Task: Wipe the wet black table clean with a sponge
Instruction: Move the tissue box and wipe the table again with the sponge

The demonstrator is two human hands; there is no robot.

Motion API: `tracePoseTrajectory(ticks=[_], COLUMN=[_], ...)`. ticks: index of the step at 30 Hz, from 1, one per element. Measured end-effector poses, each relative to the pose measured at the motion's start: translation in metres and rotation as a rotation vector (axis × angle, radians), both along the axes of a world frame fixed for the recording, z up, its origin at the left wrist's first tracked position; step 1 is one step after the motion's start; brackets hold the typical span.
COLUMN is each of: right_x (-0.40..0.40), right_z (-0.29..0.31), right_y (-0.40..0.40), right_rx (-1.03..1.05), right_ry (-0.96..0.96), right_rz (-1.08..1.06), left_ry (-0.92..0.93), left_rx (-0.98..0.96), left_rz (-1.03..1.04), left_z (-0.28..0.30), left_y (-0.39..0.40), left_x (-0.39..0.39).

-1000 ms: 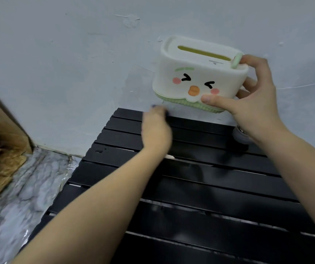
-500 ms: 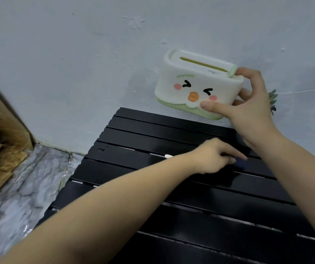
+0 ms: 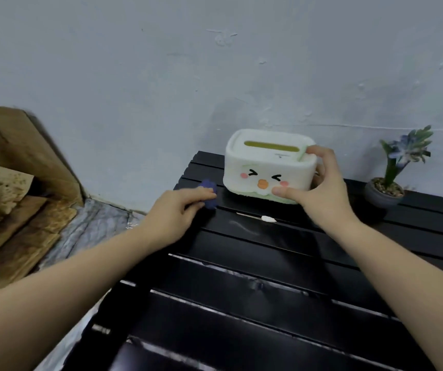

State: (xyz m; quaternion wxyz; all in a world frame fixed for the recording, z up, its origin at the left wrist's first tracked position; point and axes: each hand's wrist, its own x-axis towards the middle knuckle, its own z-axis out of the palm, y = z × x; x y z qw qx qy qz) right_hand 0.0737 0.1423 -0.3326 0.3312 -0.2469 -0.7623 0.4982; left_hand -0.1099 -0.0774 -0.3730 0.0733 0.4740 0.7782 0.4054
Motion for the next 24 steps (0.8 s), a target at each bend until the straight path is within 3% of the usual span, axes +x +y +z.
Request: tracePoseTrajectory(ticks=[4,7,11,16,18,24], right_x=[-0.01,-0.012,0.007,0.073,0.096,0.114], right_z=[-0.017,-0.014,0.0,0.007,0.005,-0.011], right_y=[0.0,0.0,-0.012,-0.049,-0.069,-0.089], right_rx=[-0.024,-0.005,-0.018,0.279,0.287,0.295], right_ry=[-0.017,-0.067,-0.272,-1.06,-1.246,-1.153], right_rz=[-0.037,-0.036,-0.065,-0.08,-0.063,-0.123], left_ry=[-0.195,-0.276,-0.082,0.249,0.315,0.406], left_rx=[-0.084,0.002,0.116,-0.341,-0.428,-0.367], left_rz=[-0.222,-0.071,0.348,0.521,0.516,0.268], left_z=[0.023,0.036,0.037,0.012,0.011,0.017], left_y=[-0.029,-0.033,-0.026,0.006,0.025,0.071], left_x=[0.038,0.031,0.01,0.031,0.051,0.124])
